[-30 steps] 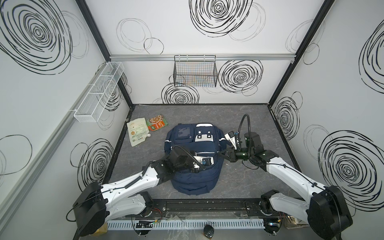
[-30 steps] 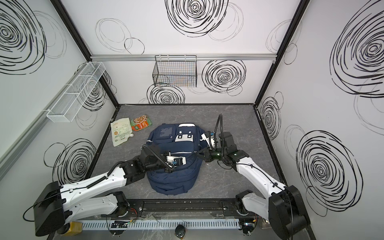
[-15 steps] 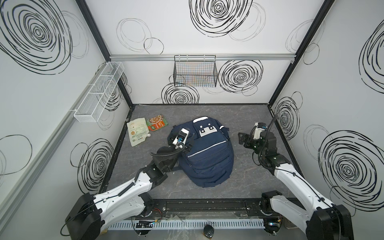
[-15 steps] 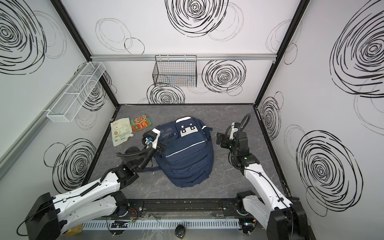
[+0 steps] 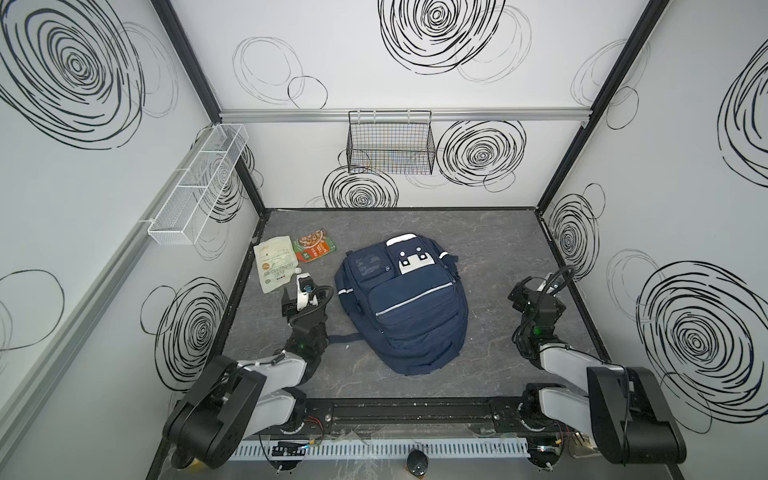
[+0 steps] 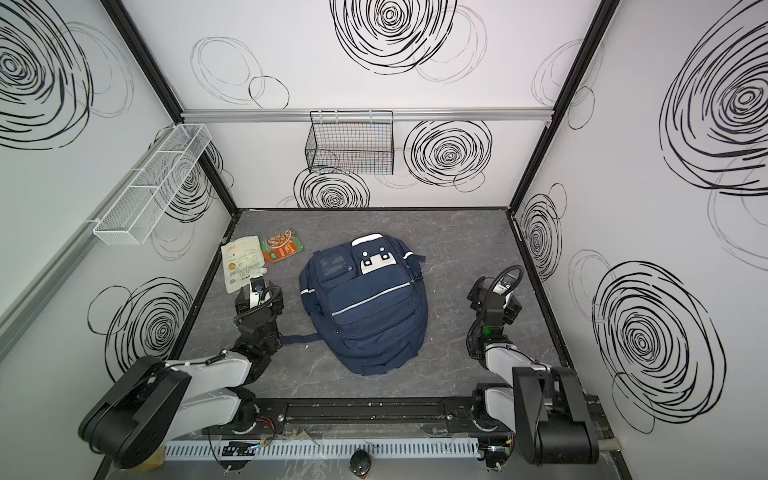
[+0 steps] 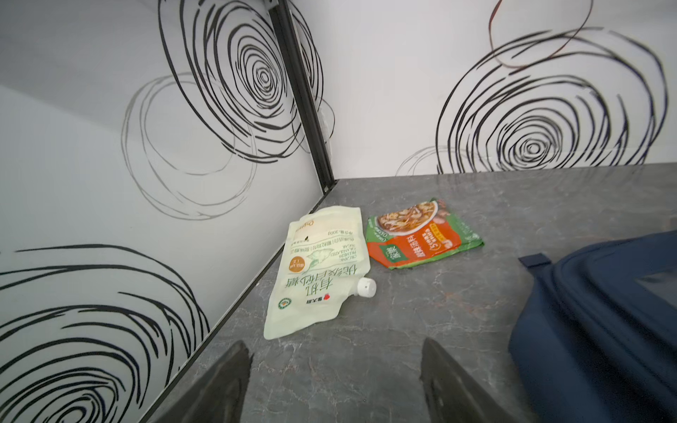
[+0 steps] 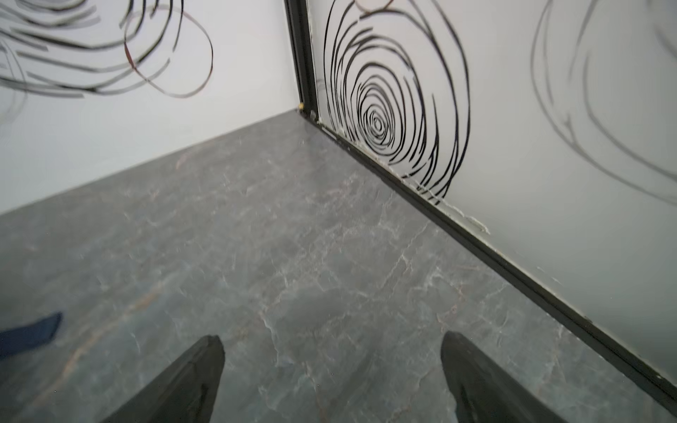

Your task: Pack the student bag

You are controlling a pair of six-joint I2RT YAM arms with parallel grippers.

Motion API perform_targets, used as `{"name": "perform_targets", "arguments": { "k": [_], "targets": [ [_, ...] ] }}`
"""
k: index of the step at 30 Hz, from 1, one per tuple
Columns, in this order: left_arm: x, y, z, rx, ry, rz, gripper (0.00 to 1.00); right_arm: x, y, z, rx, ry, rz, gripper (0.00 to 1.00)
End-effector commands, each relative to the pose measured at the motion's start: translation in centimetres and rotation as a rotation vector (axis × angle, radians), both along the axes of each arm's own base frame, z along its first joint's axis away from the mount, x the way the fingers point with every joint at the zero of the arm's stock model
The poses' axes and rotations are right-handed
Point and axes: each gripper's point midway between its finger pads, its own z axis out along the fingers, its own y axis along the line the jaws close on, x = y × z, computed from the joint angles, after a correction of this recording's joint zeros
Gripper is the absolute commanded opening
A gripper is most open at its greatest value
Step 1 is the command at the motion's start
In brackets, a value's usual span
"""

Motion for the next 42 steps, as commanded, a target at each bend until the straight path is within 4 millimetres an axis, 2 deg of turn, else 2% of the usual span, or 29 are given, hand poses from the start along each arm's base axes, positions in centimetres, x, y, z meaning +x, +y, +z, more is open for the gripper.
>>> {"name": "perform_targets", "arguments": {
  "k": [1, 5, 12, 19, 22, 25, 27, 29, 31, 33, 42],
  "targets": [
    [0.3, -0.8, 4.3, -0.055, -0.226, -0.060, 0.76, 2.2, 1.1, 5.0, -0.058, -0.190, 0.090, 0.97],
    [-0.2, -0.4, 4.7, -0.075, -0.273, -0.070, 0.75, 2.2, 1.9, 5.2, -0.064, -0.210, 0.142, 0.97],
    [0.9, -1.4, 4.6, -0.093, -0.271, -0.172, 0.76, 2.4, 2.6, 5.5, -0.082, -0.220, 0.190, 0.97],
    [1.6, -1.7, 4.1, -0.103, -0.252, -0.224, 0.78, 2.5, 3.1, 5.5, -0.090, -0.215, 0.223, 0.98],
    [2.3, -1.6, 3.4, -0.131, -0.239, -0.249, 0.79, 2.1, 3.0, 5.5, -0.105, -0.249, 0.231, 0.98],
    [2.0, -1.3, 2.8, -0.155, -0.258, -0.276, 0.82, 1.5, 3.2, 5.0, -0.107, -0.275, 0.249, 0.98],
    [1.8, -1.5, 3.0, -0.141, -0.280, -0.297, 0.87, 1.4, 3.4, 4.7, -0.121, -0.290, 0.260, 0.98],
    [2.4, -1.8, 2.1, -0.158, -0.227, -0.316, 0.92, 2.3, 2.8, 4.3, -0.107, -0.264, 0.234, 0.99],
    [3.8, -1.4, 1.6, -0.167, -0.186, -0.298, 0.99, 4.8, 2.0, 2.8, -0.054, -0.154, 0.203, 1.00],
    [5.0, -0.6, 1.0, -0.217, -0.140, -0.286, 0.96, 4.5, 2.3, 2.9, -0.087, -0.165, 0.197, 1.00],
    [4.7, -0.3, 1.3, -0.221, -0.166, -0.288, 0.96, 4.6, 2.2, 2.8, -0.080, -0.153, 0.196, 1.00]
  ]
}}
